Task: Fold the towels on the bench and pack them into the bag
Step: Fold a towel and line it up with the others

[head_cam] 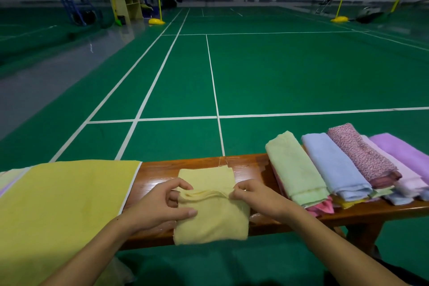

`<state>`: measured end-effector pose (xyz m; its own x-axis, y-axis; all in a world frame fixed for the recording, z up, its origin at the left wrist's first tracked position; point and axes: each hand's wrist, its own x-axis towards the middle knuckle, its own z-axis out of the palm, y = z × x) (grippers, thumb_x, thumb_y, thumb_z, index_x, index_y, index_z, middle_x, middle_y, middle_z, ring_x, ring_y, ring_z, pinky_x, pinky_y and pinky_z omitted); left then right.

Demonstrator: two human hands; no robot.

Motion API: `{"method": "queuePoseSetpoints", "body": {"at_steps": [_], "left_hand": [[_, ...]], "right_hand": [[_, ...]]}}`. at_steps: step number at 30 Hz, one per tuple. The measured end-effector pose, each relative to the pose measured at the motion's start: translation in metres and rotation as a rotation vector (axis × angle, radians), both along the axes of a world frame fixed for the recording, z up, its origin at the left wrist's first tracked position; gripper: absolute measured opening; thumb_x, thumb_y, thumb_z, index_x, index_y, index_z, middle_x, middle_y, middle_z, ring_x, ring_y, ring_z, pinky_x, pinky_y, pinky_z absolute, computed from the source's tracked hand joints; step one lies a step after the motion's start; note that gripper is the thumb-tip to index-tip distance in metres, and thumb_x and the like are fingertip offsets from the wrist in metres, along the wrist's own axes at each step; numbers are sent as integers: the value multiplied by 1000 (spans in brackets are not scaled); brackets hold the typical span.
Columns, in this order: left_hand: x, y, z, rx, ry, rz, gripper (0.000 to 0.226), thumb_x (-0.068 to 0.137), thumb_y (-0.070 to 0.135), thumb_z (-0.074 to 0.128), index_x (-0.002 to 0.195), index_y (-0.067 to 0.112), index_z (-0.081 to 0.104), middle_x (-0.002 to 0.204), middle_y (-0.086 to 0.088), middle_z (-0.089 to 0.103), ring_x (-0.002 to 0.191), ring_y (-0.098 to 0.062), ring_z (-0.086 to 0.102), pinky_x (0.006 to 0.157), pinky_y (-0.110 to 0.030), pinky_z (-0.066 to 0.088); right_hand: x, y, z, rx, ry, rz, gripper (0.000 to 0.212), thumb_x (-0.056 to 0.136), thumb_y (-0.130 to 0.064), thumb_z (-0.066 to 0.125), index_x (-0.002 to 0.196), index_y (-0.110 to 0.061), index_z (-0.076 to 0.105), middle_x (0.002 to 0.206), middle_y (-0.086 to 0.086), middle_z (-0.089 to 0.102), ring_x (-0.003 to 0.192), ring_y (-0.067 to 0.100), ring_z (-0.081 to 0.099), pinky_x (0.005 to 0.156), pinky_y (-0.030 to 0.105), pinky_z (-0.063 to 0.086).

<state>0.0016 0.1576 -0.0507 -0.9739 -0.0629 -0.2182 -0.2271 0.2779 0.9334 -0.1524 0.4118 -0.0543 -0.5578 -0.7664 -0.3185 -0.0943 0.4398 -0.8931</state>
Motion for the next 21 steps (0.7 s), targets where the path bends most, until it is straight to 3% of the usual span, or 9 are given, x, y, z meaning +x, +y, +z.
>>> {"method": "queuePoseSetpoints", "body": {"at_steps": [3, 6, 9, 12, 15, 19, 21], "left_hand": [[-4, -1, -2, -40, 48, 24, 48, 87, 8, 86, 129, 9, 63, 116, -10, 78, 110, -27, 75, 94, -49, 61], [-8, -5, -6, -68, 101, 77, 28, 98, 12, 75, 124, 5, 65, 114, -11, 78, 109, -32, 75, 94, -60, 59], [-11, -7, -6, -77, 130, 109, 24, 103, 20, 67, 126, 13, 64, 119, -6, 77, 111, -25, 74, 92, -55, 61], [-15, -7, -9, -63, 125, 121, 25, 107, 32, 59, 129, 20, 57, 116, -4, 75, 106, -21, 74, 82, -50, 63], [-21, -9, -15, -137, 102, 174, 24, 107, 45, 51, 122, 26, 53, 107, 0, 70, 98, -20, 70, 72, -44, 61], [-32, -14, -27, -251, 109, 260, 24, 108, 48, 49, 116, 26, 51, 102, -2, 69, 93, -21, 68, 84, -54, 57], [-39, -16, -34, -275, 86, 285, 20, 109, 46, 48, 115, 28, 48, 93, -6, 71, 75, -24, 70, 66, -52, 59]], "right_hand": [[1, -3, 1, -14, -115, -88, 27, 104, -38, 60, 90, -14, 62, 84, -3, 60, 74, 6, 61, 63, 22, 52], [1, -4, 2, -14, -168, -123, 44, 99, -51, 66, 108, -8, 70, 99, 2, 74, 87, 10, 72, 71, 27, 60], [-2, -3, 5, -74, -168, -85, 37, 91, -36, 82, 118, -13, 73, 109, -3, 80, 102, 12, 76, 77, 27, 61], [-6, -7, 2, -160, -60, -26, 29, 95, -20, 79, 122, -15, 74, 117, -5, 79, 111, 12, 74, 93, 30, 59], [-12, -20, -8, -212, 4, -93, 23, 102, -25, 70, 124, -18, 73, 118, -5, 78, 110, 14, 74, 95, 36, 61], [-26, -43, -32, -79, 173, -236, 21, 105, -34, 60, 111, -23, 77, 106, -6, 79, 100, 15, 75, 94, 49, 61], [-31, -54, -40, 24, 286, -288, 25, 105, -38, 57, 107, -23, 77, 100, -6, 78, 96, 15, 72, 92, 49, 60]]}}
